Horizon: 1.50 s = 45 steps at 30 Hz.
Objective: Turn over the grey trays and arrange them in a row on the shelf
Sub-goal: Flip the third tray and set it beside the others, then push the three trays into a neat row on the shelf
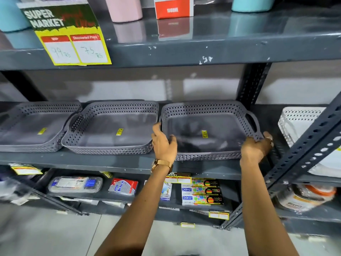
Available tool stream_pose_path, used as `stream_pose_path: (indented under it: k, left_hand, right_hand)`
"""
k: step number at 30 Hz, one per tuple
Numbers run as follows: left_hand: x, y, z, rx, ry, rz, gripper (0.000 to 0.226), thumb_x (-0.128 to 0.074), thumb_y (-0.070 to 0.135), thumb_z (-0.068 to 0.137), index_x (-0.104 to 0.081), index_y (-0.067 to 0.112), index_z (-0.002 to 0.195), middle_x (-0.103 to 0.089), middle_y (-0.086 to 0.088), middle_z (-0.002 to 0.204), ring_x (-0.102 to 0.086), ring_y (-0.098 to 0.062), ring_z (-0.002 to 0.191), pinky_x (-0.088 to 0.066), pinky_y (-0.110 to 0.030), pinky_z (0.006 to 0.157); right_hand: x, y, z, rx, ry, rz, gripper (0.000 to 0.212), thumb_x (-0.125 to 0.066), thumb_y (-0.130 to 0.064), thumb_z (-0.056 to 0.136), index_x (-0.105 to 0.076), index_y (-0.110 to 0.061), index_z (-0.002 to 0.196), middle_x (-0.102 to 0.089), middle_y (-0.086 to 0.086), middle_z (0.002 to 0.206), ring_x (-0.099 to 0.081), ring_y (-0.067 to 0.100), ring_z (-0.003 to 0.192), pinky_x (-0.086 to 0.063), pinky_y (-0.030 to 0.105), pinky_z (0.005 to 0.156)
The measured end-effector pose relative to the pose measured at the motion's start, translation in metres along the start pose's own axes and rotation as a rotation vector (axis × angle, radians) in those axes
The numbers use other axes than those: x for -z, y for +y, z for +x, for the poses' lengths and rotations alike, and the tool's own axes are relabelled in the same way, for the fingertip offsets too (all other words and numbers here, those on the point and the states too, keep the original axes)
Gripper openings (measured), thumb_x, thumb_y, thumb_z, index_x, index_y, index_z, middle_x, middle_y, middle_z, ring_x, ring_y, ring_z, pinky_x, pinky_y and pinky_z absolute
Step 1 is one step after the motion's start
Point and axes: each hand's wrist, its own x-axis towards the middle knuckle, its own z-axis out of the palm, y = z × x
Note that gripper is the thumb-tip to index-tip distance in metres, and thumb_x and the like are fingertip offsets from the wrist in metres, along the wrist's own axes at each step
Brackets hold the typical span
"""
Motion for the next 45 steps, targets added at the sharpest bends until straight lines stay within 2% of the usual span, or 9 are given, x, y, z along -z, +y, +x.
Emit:
stream_pose_path:
  k: [5, 9, 16, 20, 26, 30, 36, 41, 45]
  left_hand:
    - [0.027, -0.005, -0.008, -0.237, 0.013, 0.209, 0.058, -0.059, 0.001, 0.081, -0.039, 0.011, 0.134, -0.046, -0.018, 0.130, -0.054, -0.039, 0.109, -0.045, -0.046, 0.091]
    - [0.084, -0.026, 0.017, -0.337, 0.032, 0.215, 0.050, -0.059, 0.004, 0.083, -0.044, 0.009, 0.130, -0.050, -0.016, 0.126, -0.048, -0.033, 0.115, -0.038, -0.036, 0.098]
    - [0.218, -0.080, 0.098, -0.366, -0.012, 0.579, 0.047, -0.062, 0.022, 0.084, -0.048, 0.008, 0.126, -0.053, -0.020, 0.124, -0.052, -0.042, 0.112, -0.043, -0.048, 0.090]
    - [0.293, -0.121, 0.147, -0.160, -0.036, 0.842, 0.063, -0.062, 0.033, 0.085, -0.037, 0.001, 0.133, -0.044, -0.027, 0.132, -0.043, -0.045, 0.121, -0.039, -0.051, 0.099]
    - [0.334, -0.152, 0.179, 0.105, -0.288, 0.765, 0.071, -0.049, 0.050, 0.087, -0.029, 0.007, 0.139, -0.047, -0.023, 0.137, -0.047, -0.043, 0.124, -0.043, -0.050, 0.100]
    - [0.329, -0.161, 0.179, 0.042, -0.305, 0.844, 0.061, -0.051, 0.045, 0.087, -0.034, 0.007, 0.132, -0.055, -0.019, 0.131, -0.052, -0.042, 0.119, -0.044, -0.048, 0.092]
    - [0.322, -0.176, 0.191, -0.182, -0.371, 0.932, 0.088, -0.049, 0.026, 0.088, 0.013, 0.013, 0.149, -0.041, -0.023, 0.137, -0.052, -0.042, 0.116, -0.049, -0.049, 0.085]
    - [0.315, -0.174, 0.220, -0.262, -0.414, 1.001, 0.083, -0.045, 0.021, 0.090, 0.013, 0.016, 0.149, -0.041, -0.022, 0.136, -0.054, -0.042, 0.112, -0.051, -0.050, 0.079]
    - [0.308, -0.167, 0.244, -0.235, -0.438, 0.970, 0.084, -0.043, 0.016, 0.089, 0.014, 0.024, 0.149, -0.038, -0.021, 0.141, -0.055, -0.042, 0.110, -0.050, -0.048, 0.084]
  right_hand:
    - [-0.020, -0.016, -0.045, 0.323, -0.055, -0.381, 0.052, -0.059, -0.010, 0.087, -0.044, -0.007, 0.137, -0.026, 0.021, 0.156, -0.022, 0.035, 0.146, -0.028, 0.048, 0.116]
    - [-0.079, -0.026, -0.102, 0.539, -0.385, -0.444, 0.035, -0.060, -0.025, 0.089, -0.060, -0.011, 0.121, -0.061, 0.021, 0.122, -0.058, 0.039, 0.114, -0.045, 0.049, 0.100]
    - [-0.158, -0.031, -0.183, 0.213, -0.713, -0.537, 0.077, -0.049, -0.060, 0.087, -0.043, 0.000, 0.134, -0.048, 0.026, 0.140, -0.047, 0.042, 0.128, -0.040, 0.047, 0.103]
    - [-0.176, -0.028, -0.194, 0.189, -0.664, -0.736, 0.075, -0.050, -0.059, 0.087, -0.044, 0.002, 0.132, -0.049, 0.029, 0.138, -0.048, 0.045, 0.126, -0.042, 0.048, 0.101]
    - [-0.177, -0.030, -0.219, 0.285, -0.453, -1.062, 0.079, -0.041, -0.066, 0.087, -0.039, -0.005, 0.137, -0.051, 0.025, 0.137, -0.047, 0.042, 0.127, -0.039, 0.046, 0.099]
    - [-0.175, -0.029, -0.223, 0.320, -0.488, -1.066, 0.063, -0.041, -0.056, 0.092, -0.044, -0.003, 0.127, -0.052, 0.028, 0.133, -0.050, 0.045, 0.123, -0.040, 0.049, 0.099]
    - [-0.195, -0.024, -0.214, 0.341, -0.547, -1.017, 0.033, -0.040, -0.028, 0.094, -0.040, -0.005, 0.118, -0.054, 0.028, 0.129, -0.053, 0.046, 0.116, -0.040, 0.051, 0.094]
    - [-0.224, -0.034, -0.193, 0.236, -0.625, -0.912, 0.028, -0.039, -0.016, 0.085, -0.039, -0.011, 0.113, -0.052, 0.014, 0.080, -0.054, 0.031, 0.076, -0.044, 0.046, 0.068]
    - [-0.248, -0.047, -0.179, 0.209, -0.605, -0.919, 0.051, -0.035, -0.002, 0.091, -0.027, -0.004, 0.141, -0.056, 0.028, 0.118, -0.058, 0.037, 0.087, -0.043, 0.041, 0.066]
